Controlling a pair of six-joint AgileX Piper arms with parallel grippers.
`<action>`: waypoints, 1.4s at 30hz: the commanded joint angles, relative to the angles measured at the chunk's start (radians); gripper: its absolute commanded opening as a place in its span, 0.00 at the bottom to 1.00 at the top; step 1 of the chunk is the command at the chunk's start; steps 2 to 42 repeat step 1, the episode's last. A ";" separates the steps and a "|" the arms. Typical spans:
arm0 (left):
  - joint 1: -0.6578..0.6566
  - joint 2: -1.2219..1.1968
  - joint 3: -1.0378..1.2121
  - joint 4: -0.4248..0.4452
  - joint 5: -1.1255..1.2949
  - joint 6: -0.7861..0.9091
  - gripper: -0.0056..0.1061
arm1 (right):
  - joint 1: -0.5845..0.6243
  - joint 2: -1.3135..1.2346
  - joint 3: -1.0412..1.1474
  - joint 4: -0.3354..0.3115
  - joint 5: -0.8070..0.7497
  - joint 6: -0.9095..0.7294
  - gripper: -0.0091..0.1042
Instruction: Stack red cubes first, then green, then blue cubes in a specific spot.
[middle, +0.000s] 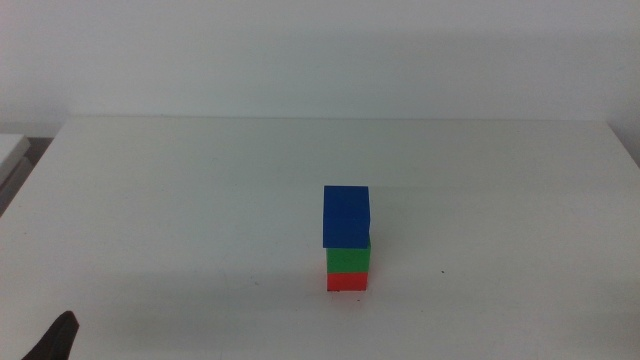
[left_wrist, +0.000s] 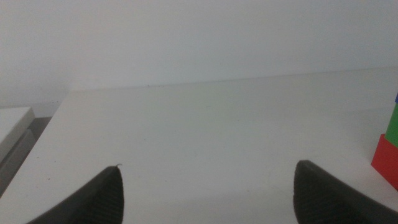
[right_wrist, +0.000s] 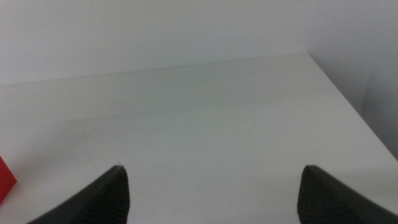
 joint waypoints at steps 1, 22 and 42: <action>0.001 -0.004 0.000 -0.002 -0.012 -0.001 0.88 | -0.008 -0.004 0.004 -0.006 -0.006 -0.008 0.89; 0.001 -0.004 0.000 -0.002 -0.012 -0.001 0.88 | -0.008 -0.004 0.004 -0.006 -0.006 -0.008 0.89; 0.001 -0.004 0.000 -0.002 -0.012 -0.001 0.88 | -0.008 -0.004 0.004 -0.006 -0.006 -0.008 0.89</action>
